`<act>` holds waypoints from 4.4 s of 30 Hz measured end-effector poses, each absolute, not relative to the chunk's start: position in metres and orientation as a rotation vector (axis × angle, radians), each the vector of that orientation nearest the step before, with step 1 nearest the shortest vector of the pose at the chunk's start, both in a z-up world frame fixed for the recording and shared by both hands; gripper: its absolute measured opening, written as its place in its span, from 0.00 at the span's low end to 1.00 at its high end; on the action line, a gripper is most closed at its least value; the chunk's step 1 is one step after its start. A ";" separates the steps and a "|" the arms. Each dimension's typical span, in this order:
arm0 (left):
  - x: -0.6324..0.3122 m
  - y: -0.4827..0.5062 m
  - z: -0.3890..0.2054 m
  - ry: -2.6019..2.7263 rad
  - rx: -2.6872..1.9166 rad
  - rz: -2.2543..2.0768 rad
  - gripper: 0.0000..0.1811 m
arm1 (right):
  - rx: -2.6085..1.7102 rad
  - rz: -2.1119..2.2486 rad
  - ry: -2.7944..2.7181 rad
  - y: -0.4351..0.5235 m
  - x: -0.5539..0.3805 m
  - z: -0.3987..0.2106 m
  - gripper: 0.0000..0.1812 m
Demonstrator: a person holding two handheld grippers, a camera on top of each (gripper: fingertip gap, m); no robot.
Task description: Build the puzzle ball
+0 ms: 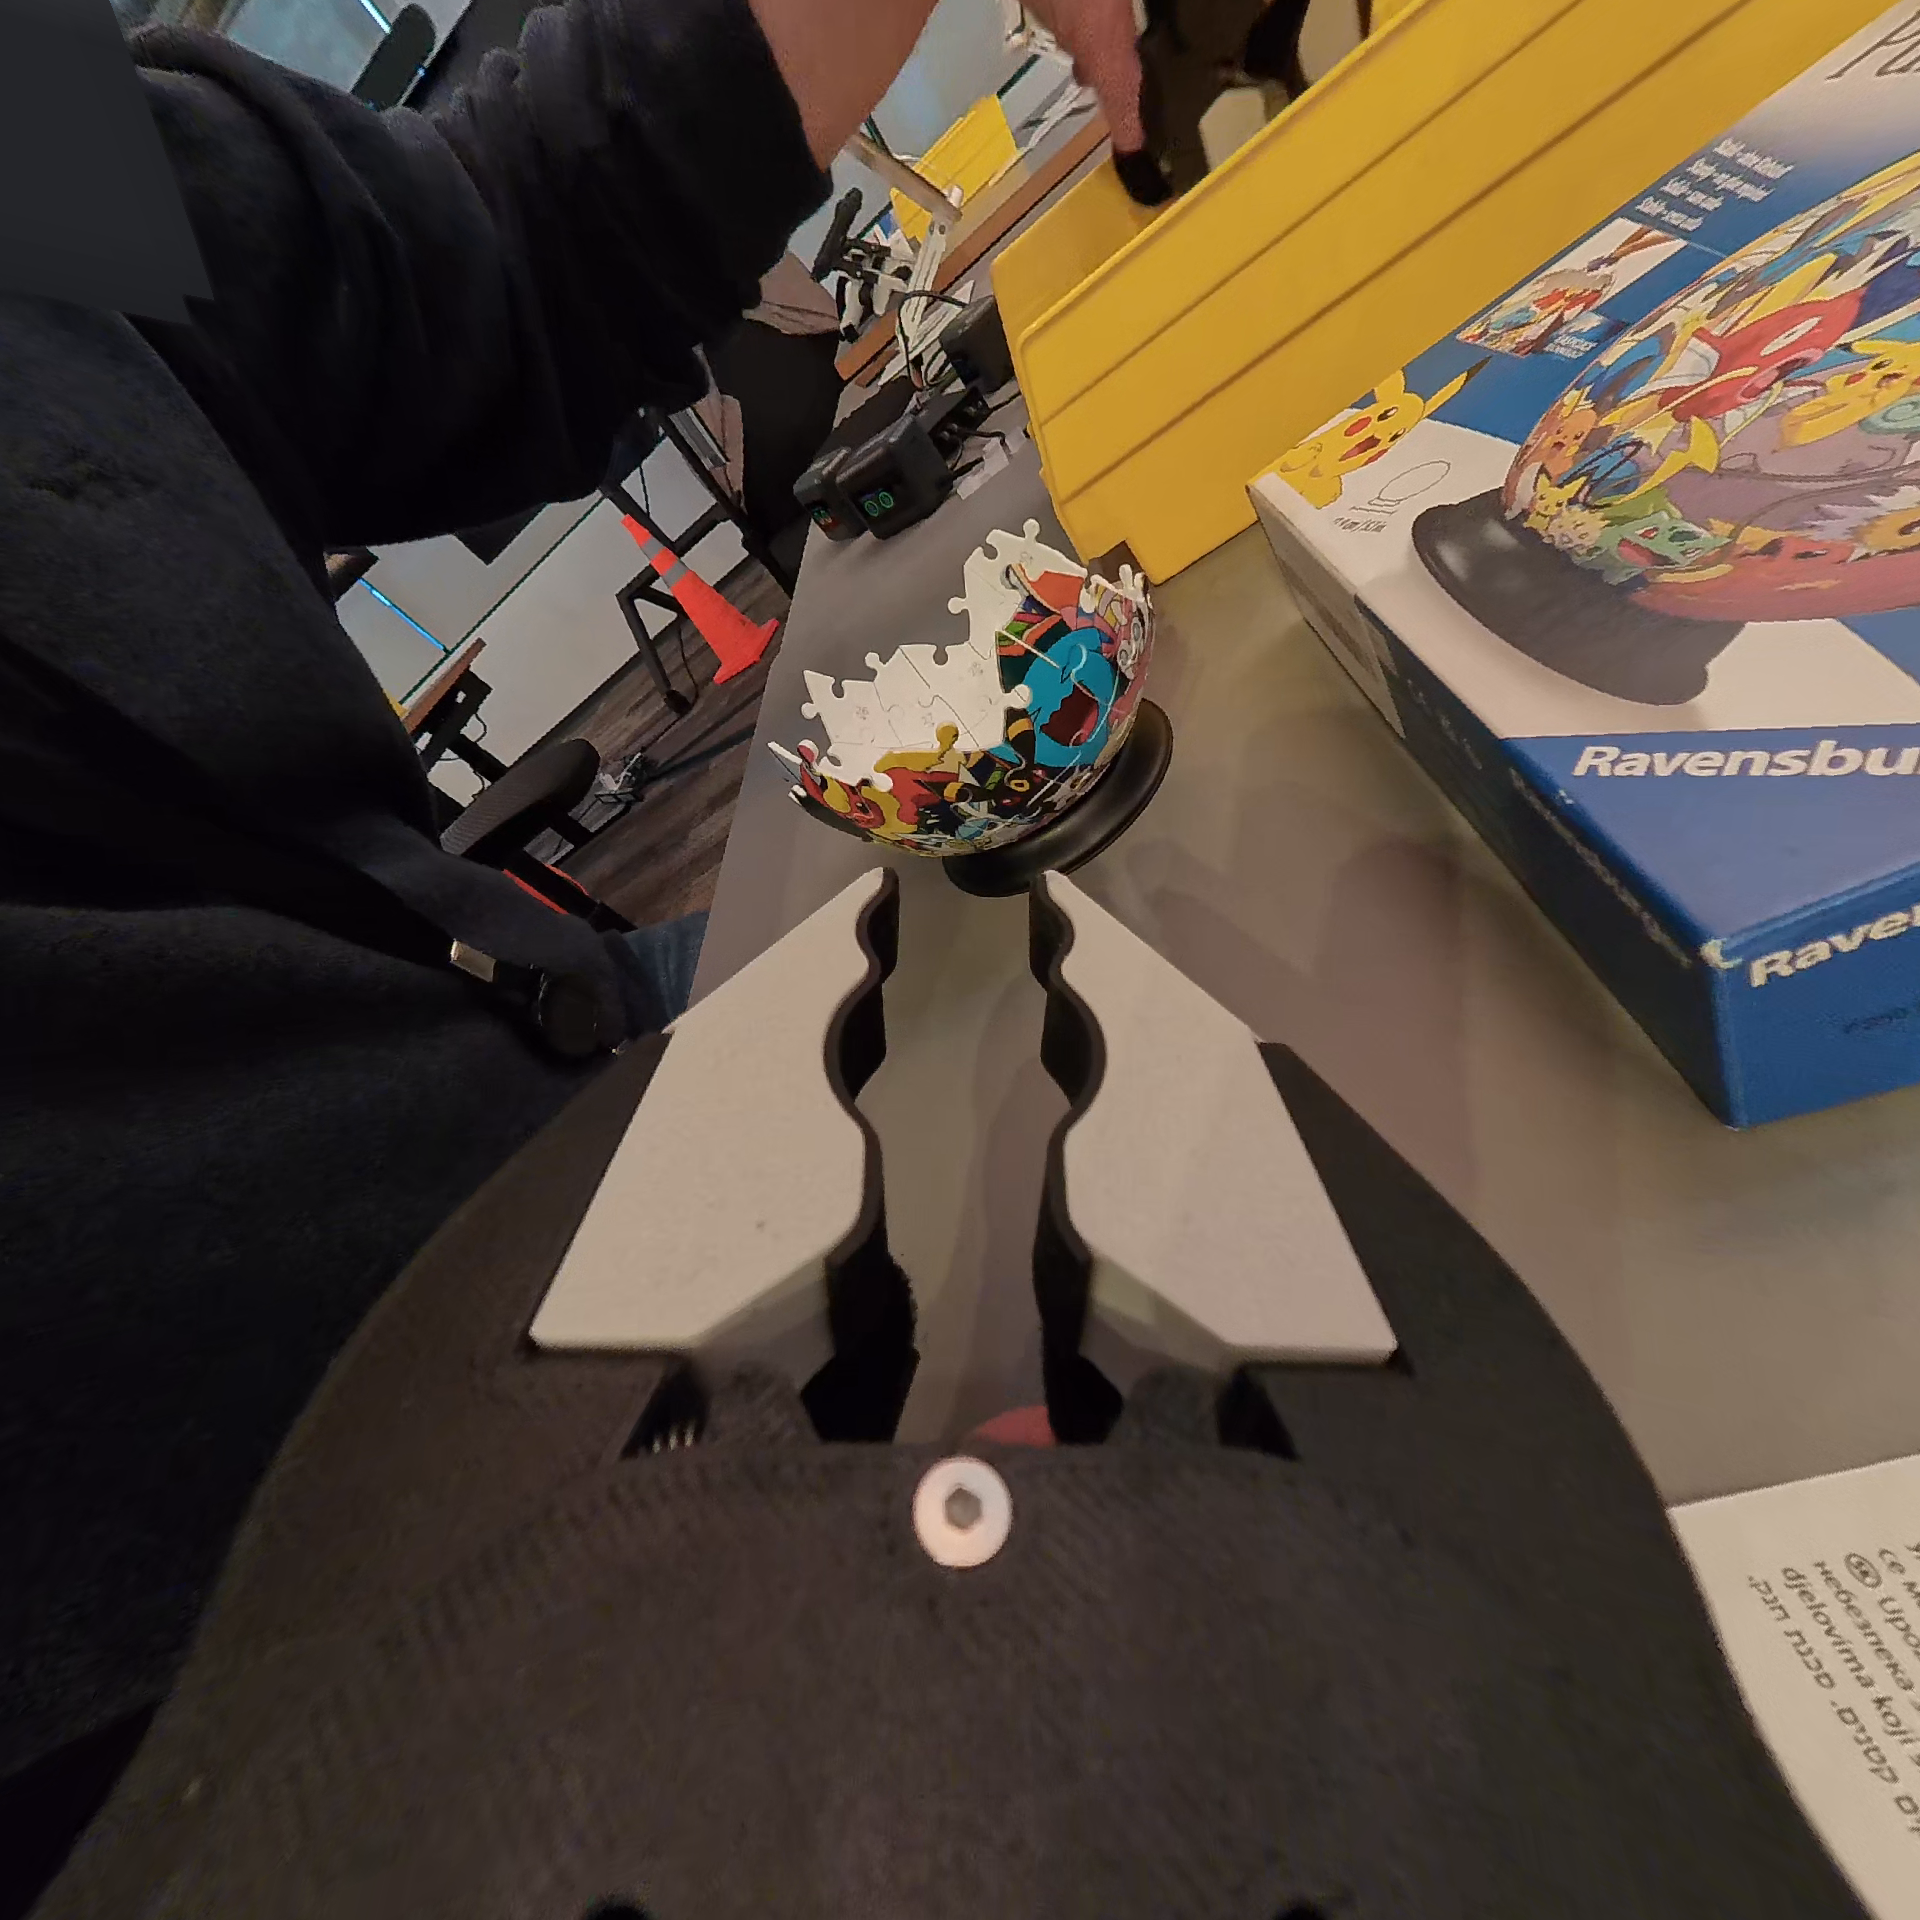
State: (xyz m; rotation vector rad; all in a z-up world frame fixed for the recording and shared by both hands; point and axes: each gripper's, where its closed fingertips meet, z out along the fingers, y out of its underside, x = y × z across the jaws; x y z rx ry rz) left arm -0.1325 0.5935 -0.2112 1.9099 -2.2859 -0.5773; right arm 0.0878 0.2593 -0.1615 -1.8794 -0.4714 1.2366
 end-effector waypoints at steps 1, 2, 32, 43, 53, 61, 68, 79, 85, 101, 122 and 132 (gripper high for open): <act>-0.136 0.587 -0.214 -2.300 1.873 -0.572 0.15 | -1.880 1.236 -0.472 0.259 0.088 -0.162 0.13; -0.137 0.581 -0.217 -2.317 1.863 -0.557 0.15 | -1.879 1.236 -0.471 0.259 0.088 -0.161 0.13; -0.115 0.544 -0.231 -2.521 1.910 -0.294 0.25 | -1.900 1.224 -0.461 0.261 0.088 -0.164 0.13; -0.092 0.515 -0.231 -2.592 1.905 -0.043 0.31 | -1.901 1.224 -0.459 0.261 0.088 -0.164 0.13; -0.083 0.551 -0.203 -2.632 2.177 -0.047 0.30 | -1.901 1.226 -0.458 0.262 0.088 -0.164 0.13; -0.086 0.531 -0.226 -2.731 2.029 -0.083 0.30 | -1.907 1.220 -0.459 0.262 0.088 -0.165 0.13; -0.077 0.577 -0.213 -2.693 2.289 -0.305 0.27 | -1.910 1.216 -0.455 0.262 0.088 -0.166 0.13; -0.110 0.594 -0.189 -2.589 2.238 -0.423 0.27 | -1.910 1.220 -0.455 0.262 0.088 -0.166 0.13; -0.102 0.569 -0.218 -2.635 2.031 -0.392 0.27 | -1.915 1.217 -0.458 0.262 0.087 -0.166 0.13; -0.089 0.592 -0.222 -2.546 2.124 -0.460 0.25 | -1.906 1.224 -0.458 0.262 0.088 -0.165 0.13; -0.113 0.590 -0.182 -2.489 2.377 -0.509 0.28 | -1.911 1.219 -0.456 0.262 0.088 -0.166 0.13; -0.117 0.561 -0.164 -2.560 2.494 -0.296 0.27 | -1.931 1.192 -0.433 0.266 0.090 -0.169 0.13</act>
